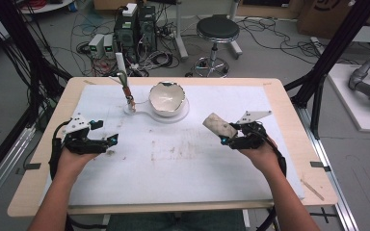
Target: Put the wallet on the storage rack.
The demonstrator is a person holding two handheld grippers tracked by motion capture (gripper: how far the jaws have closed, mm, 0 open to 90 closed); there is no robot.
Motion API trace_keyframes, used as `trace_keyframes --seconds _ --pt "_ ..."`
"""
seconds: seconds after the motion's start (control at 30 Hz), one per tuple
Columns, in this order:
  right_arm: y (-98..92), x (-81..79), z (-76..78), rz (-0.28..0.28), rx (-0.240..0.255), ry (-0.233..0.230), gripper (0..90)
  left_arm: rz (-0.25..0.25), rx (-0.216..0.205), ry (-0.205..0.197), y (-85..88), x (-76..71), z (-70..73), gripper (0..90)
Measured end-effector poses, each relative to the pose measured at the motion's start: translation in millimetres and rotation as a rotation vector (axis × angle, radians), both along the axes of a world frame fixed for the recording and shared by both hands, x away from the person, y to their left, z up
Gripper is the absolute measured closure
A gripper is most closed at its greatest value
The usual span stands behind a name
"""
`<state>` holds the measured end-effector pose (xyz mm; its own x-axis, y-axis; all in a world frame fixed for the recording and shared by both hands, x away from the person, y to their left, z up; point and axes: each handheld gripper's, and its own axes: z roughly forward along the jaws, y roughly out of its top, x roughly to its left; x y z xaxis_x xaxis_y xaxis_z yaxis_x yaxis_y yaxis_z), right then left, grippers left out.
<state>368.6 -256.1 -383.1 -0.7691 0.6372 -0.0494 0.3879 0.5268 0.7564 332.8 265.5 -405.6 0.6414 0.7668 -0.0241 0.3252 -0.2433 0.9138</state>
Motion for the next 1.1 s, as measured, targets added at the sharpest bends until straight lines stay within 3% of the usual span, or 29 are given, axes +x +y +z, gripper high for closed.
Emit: trace_keyframes --seconds 0.63,1.0,1.1 --pt "59.2 52.2 52.3 0.066 -0.021 -0.046 35.9 0.013 0.006 -0.015 8.8 -9.9 1.0 17.0" --pt "94.3 76.4 62.3 0.101 -0.059 -0.051 35.8 0.015 0.012 -0.013 10.5 -10.6 -0.1 17.0" --pt "110.0 84.1 61.4 0.109 -0.094 -0.038 35.8 0.018 0.011 -0.013 11.5 -10.8 -0.1 17.0"
